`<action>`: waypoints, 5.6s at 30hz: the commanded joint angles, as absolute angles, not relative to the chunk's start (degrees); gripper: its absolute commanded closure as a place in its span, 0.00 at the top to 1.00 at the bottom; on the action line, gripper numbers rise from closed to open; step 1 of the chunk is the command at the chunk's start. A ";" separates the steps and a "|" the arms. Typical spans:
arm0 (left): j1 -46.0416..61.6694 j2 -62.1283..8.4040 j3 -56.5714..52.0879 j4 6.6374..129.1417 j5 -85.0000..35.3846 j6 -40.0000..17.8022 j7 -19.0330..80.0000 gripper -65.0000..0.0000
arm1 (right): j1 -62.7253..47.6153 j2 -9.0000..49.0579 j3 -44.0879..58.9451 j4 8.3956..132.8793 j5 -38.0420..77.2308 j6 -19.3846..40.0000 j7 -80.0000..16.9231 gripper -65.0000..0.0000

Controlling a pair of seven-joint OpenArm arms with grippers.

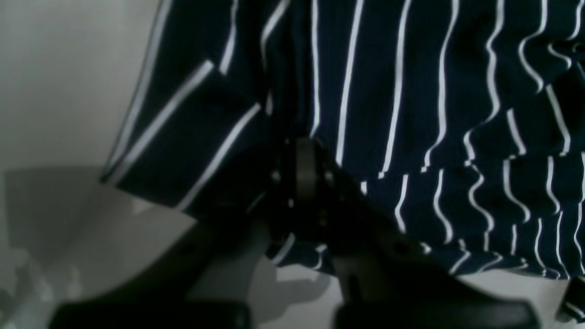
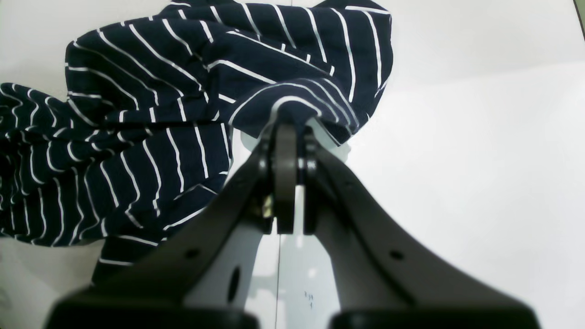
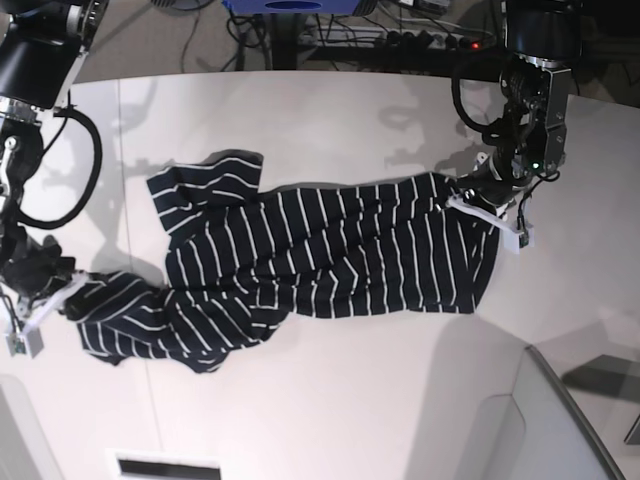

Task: Layout the t-shirt on the table in an organized manner, then fold the t-shirt properly
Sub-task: 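Adjust the left gripper's grip along the shirt edge, right gripper holding, then lift and pull the shirt with both grippers to spread it flat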

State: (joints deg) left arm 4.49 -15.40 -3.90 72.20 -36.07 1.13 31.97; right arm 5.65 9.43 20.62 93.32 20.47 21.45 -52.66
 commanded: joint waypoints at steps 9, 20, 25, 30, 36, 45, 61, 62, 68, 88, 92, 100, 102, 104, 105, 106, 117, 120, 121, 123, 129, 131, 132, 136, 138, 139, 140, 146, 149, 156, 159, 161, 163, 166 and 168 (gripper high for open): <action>4.09 -15.52 -3.38 74.51 -36.62 0.92 31.25 0.44 | 6.64 10.15 20.70 94.46 20.97 21.58 -51.38 0.00; 3.47 -13.93 -3.38 75.21 -36.26 0.92 31.25 0.49 | 6.73 10.15 20.70 94.11 20.97 21.58 -51.30 0.00; 3.30 -12.44 -3.38 75.21 -36.18 0.92 31.25 0.48 | 6.73 10.15 20.70 94.02 20.97 21.58 -51.30 0.00; 3.30 -12.26 -3.47 75.56 -36.18 0.92 31.25 0.19 | 6.73 10.15 20.70 94.02 20.97 21.58 -51.30 0.00; 3.56 -12.26 -3.91 75.65 -36.35 0.92 31.34 0.05 | 6.73 10.15 20.70 94.02 20.97 21.58 -51.30 0.00; 4.00 -12.35 -4.00 79.25 -36.53 0.92 31.43 0.00 | 6.73 10.15 20.70 93.93 20.97 21.58 -51.30 0.00; 4.62 -12.53 -4.18 84.09 -36.53 0.92 35.21 0.00 | 6.73 10.15 20.62 93.93 20.97 21.58 -51.30 0.00; 4.53 -12.53 -4.18 83.82 -36.44 0.92 35.12 0.00 | 6.73 10.15 20.62 93.93 20.97 21.58 -51.30 0.00; 4.53 -12.44 -4.18 83.74 -36.44 0.92 35.03 0.08 | 6.73 10.15 20.62 93.93 20.97 21.58 -51.38 0.00; 4.62 -11.38 -9.01 82.95 -36.62 0.92 35.03 0.15 | 6.73 10.15 20.62 93.93 20.88 21.58 -51.65 0.00; 4.53 -11.38 -9.01 82.86 -36.62 0.92 35.03 0.45 | 6.73 10.15 20.62 93.93 20.88 21.58 -51.65 0.00; 4.44 -11.38 -9.01 81.98 -36.62 0.92 34.95 0.65 | 6.73 10.15 20.62 93.93 20.88 21.58 -51.65 0.00; 3.12 -11.38 -9.01 80.13 -36.62 0.92 34.86 0.57 | 6.64 10.15 20.62 93.93 20.88 21.58 -51.65 0.00; 1.89 -11.38 -8.84 77.58 -36.62 0.92 34.86 0.52 | 6.64 10.15 20.62 93.85 20.88 21.58 -51.65 0.00; 1.36 -11.38 -8.66 76.53 -36.62 0.92 34.86 0.50 | 6.64 10.15 20.62 93.85 20.88 21.58 -51.65 0.00; 1.27 -11.30 -8.57 75.82 -36.62 0.92 34.86 0.49 | 6.64 10.15 20.62 93.85 20.88 21.58 -51.65 0.00; 0.40 -10.15 -8.48 75.12 -36.26 0.92 34.86 0.16 | 6.64 10.15 20.62 93.85 20.88 21.58 -51.56 0.00; 0.40 -10.15 -8.48 75.12 -36.26 0.92 34.86 0.00 | 6.64 10.15 20.62 93.85 20.88 21.58 -51.47 0.00; 0.40 -10.15 -8.40 75.12 -36.26 0.92 34.86 0.00 | 6.64 10.15 20.62 93.85 20.88 21.58 -51.47 0.00; 0.40 -10.24 -8.48 75.12 -36.26 0.92 34.86 0.00 | 6.64 10.15 20.62 93.85 20.88 21.58 -51.47 0.00; 0.40 -10.42 -8.84 75.91 -36.62 0.92 35.21 0.00 | 6.64 10.15 20.62 93.23 20.88 21.58 -51.38 0.00; 0.40 -10.59 -8.92 78.99 -36.62 0.92 35.38 0.00 | 6.64 10.24 20.70 92.26 20.88 21.58 -51.30 0.00; 0.75 -10.59 -8.92 81.19 -36.62 0.92 35.91 0.00 | 6.64 10.33 20.79 92.26 20.88 21.58 -51.30 0.00; 1.19 -10.59 -9.19 90.86 -36.62 0.92 39.43 0.00 | 4.35 10.33 21.05 95.34 20.88 21.58 -51.30 0.00; 1.36 -10.51 -10.86 94.81 -36.62 0.92 39.87 0.00 | 2.59 10.24 20.79 98.59 20.88 21.58 -51.30 0.00; 1.80 -10.42 -11.82 96.48 -36.62 0.92 39.87 0.00 | 1.80 10.15 20.79 100.00 20.88 21.58 -51.30 0.00; 1.98 -10.42 -12.88 98.24 -36.62 0.92 39.87 0.00 | 1.10 10.07 20.79 101.32 20.88 21.58 -51.30 0.00; 1.36 -10.59 -18.51 102.37 -36.62 0.92 39.87 0.00 | -1.19 10.33 21.41 106.95 20.88 21.58 -51.30 0.00; 1.19 -10.59 -21.32 102.90 -36.62 0.92 39.87 0.00 | -1.54 10.33 21.41 108.88 20.88 21.58 -51.30 0.00; 5.93 -10.68 -28.88 103.34 -36.26 0.84 40.04 0.00 | -6.81 10.24 21.41 109.76 20.88 21.58 -51.30 0.00; 9.19 -12.70 -30.02 103.34 -36.26 0.75 40.13 0.00 | -10.33 10.07 21.41 109.76 20.88 21.58 -51.21 0.00; 11.30 -13.76 -30.37 103.34 -36.26 0.75 40.13 0.00 | -13.14 10.07 21.49 109.76 20.88 21.58 -49.71 0.00; 13.14 -14.99 -30.46 103.43 -36.26 0.75 40.04 0.00 | -16.57 10.07 21.49 109.76 20.88 21.58 -45.58 0.00; 15.16 -16.13 -30.55 103.60 -36.35 0.75 39.96 0.00 | -21.49 10.15 21.49 109.76 20.88 21.49 -40.40 0.00; 16.04 -16.31 -30.55 103.69 -36.44 0.75 39.96 0.00 | -23.69 10.15 22.29 110.29 20.88 21.49 -39.43 0.00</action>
State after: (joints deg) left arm 16.38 -15.40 -30.22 102.39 -36.10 1.04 41.41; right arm -23.97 9.41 21.58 108.86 20.62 21.61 -41.10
